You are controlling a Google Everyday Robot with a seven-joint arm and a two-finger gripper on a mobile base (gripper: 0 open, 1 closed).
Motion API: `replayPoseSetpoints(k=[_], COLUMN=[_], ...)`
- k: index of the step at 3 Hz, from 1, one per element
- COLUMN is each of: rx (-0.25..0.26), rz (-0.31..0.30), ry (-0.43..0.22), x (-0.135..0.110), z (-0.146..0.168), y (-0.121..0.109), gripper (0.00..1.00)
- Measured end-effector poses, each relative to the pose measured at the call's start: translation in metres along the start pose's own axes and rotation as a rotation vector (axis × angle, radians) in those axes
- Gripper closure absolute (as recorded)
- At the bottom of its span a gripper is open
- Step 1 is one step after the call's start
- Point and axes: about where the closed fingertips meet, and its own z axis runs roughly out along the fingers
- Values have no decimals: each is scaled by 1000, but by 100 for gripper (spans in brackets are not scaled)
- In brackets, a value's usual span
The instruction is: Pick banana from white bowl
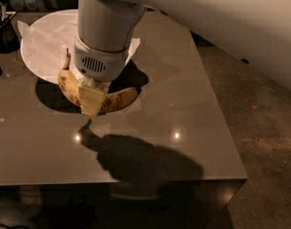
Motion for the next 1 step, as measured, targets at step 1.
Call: replayPoseSetpoints(k=[1], rx=[1], rz=[1], ry=[1], x=[0], z=[0], y=[1], gripper=[100])
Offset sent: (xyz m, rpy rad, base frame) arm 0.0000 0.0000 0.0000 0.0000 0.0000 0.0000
